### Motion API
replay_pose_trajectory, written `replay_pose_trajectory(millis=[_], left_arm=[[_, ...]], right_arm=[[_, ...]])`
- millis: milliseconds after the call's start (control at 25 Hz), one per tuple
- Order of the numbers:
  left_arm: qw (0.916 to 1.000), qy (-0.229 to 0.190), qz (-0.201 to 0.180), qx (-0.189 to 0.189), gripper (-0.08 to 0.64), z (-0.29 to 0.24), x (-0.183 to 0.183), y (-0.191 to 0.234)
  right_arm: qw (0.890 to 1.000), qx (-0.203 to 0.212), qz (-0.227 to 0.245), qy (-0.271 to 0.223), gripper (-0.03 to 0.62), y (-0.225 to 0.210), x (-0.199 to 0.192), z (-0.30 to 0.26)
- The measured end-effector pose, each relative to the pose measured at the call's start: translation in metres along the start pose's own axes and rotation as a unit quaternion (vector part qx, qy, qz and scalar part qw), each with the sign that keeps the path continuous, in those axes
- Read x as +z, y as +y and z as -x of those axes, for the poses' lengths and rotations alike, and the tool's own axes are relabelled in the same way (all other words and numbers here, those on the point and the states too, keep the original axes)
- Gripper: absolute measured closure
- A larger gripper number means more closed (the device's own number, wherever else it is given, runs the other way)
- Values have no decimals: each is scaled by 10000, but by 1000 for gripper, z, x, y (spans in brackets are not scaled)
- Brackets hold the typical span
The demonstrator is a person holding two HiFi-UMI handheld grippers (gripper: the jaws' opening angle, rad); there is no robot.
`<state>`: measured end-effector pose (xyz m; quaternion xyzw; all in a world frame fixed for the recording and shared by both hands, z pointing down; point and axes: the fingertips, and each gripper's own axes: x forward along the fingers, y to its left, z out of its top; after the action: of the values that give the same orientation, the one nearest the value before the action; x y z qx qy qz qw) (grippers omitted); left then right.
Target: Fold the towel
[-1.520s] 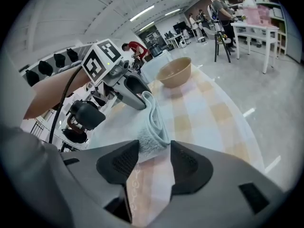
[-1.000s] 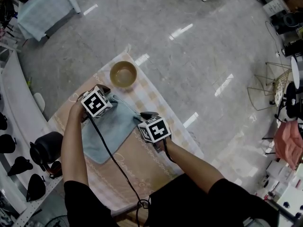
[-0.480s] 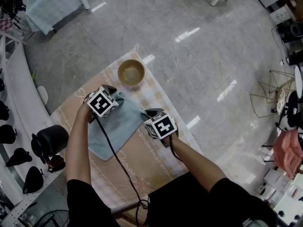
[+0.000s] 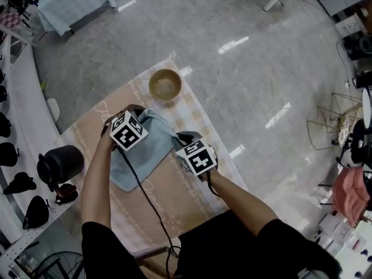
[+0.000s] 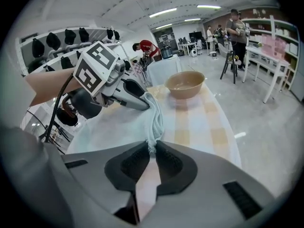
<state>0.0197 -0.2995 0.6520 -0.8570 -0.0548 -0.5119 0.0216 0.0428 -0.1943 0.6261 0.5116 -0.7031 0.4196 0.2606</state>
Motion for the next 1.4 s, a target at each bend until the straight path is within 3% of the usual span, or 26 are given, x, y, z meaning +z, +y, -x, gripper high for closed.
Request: replay_pose_trajectory(millis=[320,600,1400], left_arm=[[9952,-648,163,720,465,35,4,3],[9892,-988,212,1058,465,73,-2,-5],[9856,-470,432,1569,465,161,-95,-47]], right_arm=[[9988,0,333,-354,551,24,19,18],[9969,219,541,-521,552,58,25,30],[9801,1188,1556,-340,552,189,11,28]])
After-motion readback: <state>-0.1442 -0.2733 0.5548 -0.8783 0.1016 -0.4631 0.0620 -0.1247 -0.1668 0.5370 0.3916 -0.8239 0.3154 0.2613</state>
